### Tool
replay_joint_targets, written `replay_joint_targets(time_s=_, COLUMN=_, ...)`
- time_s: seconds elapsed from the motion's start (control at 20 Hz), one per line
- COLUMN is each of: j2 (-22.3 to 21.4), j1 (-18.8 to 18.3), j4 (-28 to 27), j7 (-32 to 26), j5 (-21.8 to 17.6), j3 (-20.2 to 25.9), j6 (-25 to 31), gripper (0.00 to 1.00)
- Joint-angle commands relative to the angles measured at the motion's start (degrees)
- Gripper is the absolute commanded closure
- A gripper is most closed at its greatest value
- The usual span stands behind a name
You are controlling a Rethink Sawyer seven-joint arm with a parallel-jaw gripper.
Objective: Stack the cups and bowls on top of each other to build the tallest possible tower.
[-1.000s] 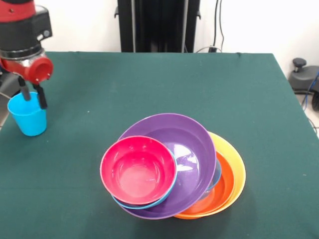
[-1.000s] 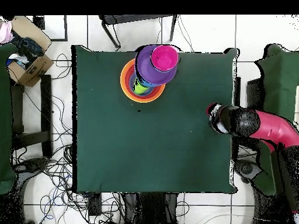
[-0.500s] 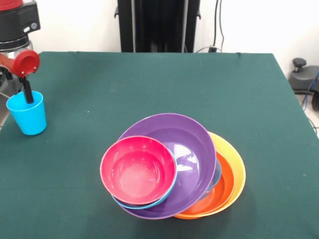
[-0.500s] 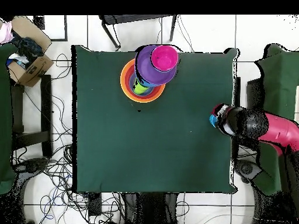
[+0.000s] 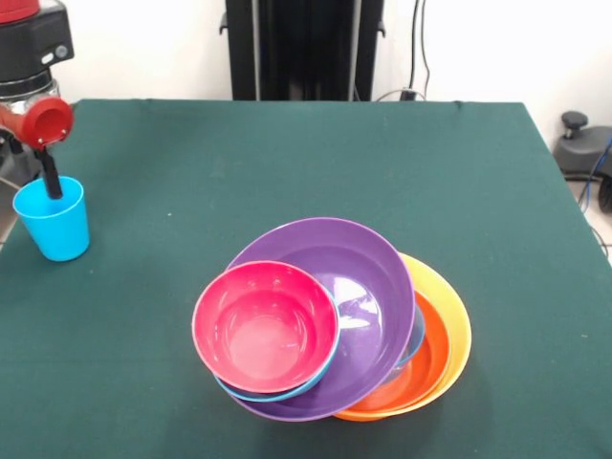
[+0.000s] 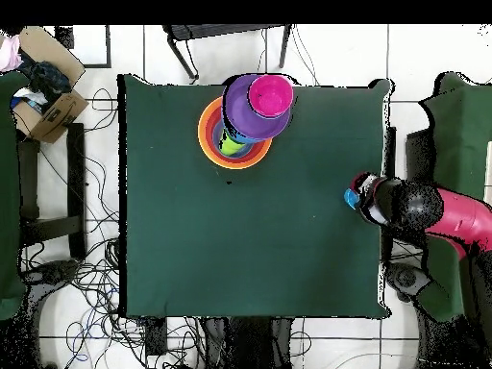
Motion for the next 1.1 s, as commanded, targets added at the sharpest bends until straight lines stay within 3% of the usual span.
replay_joint_targets(time_s=0.05, j2=4.28, j1=0.21, j4=3.89, j7=-11.43, j5=-2.27, j3=0.59, j6=1.67, gripper=0.00)
replay_joint_targets(time_s=1.1, j2=14.92, j1=-1.11, j4=-0.96, j7=-11.09, j5=-5.21, j3=0.27, j6=-3.32, gripper=0.00)
